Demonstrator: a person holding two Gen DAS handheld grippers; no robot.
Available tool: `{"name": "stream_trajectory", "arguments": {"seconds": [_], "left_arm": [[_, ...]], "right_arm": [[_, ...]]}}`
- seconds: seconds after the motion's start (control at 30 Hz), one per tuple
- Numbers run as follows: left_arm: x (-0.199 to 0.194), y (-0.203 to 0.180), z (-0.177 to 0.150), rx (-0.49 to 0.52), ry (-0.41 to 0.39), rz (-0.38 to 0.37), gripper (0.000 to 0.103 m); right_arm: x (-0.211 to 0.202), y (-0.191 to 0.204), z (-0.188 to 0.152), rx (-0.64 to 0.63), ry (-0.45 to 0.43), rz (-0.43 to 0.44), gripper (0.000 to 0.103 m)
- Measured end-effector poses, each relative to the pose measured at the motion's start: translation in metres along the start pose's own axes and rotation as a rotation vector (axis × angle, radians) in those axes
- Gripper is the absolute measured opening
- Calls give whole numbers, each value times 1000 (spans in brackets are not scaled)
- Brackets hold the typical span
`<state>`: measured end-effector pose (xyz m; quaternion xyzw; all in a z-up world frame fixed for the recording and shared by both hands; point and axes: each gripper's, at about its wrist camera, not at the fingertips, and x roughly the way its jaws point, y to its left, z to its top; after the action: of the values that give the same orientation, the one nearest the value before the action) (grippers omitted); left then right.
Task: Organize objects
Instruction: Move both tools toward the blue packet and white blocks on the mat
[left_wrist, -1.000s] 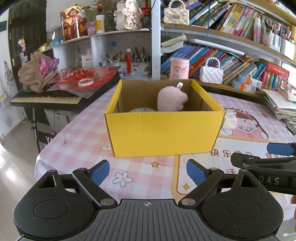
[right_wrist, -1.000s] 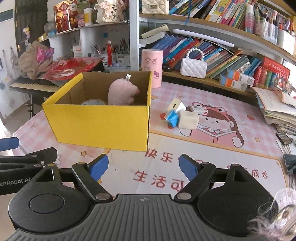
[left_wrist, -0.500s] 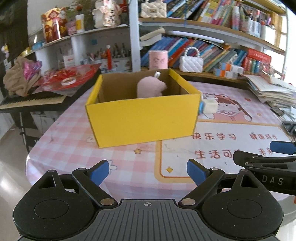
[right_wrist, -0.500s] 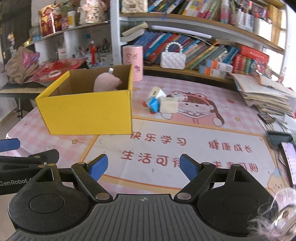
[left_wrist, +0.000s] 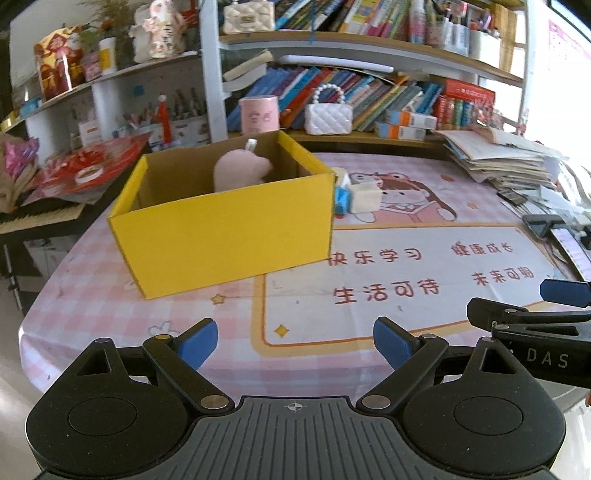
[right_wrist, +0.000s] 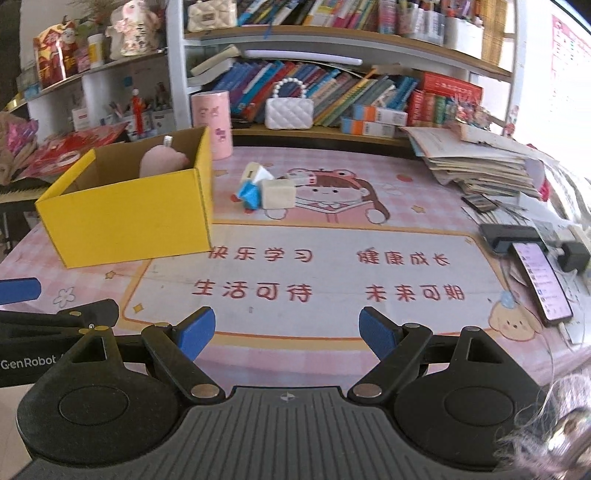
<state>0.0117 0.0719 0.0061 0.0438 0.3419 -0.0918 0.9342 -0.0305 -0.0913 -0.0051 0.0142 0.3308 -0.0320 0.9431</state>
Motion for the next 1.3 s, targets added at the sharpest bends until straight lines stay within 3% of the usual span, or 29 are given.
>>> {"name": "stream_trajectory", "arguments": {"seconds": [0.5, 1.07, 1.23, 1.3], "left_arm": [[26, -37, 19, 13, 19, -18, 93], [61, -70, 53, -48, -6, -14, 90], [77, -85, 69, -71, -19, -24, 78], [84, -92, 75, -77, -29, -14, 66]], "right_arm": [[17, -39, 11, 23, 12, -29, 85], [68, -84, 47, -16, 38, 32, 84], [83, -101, 61, -43, 27, 48, 84], [89, -109, 67, -54, 16, 55, 83]]}}
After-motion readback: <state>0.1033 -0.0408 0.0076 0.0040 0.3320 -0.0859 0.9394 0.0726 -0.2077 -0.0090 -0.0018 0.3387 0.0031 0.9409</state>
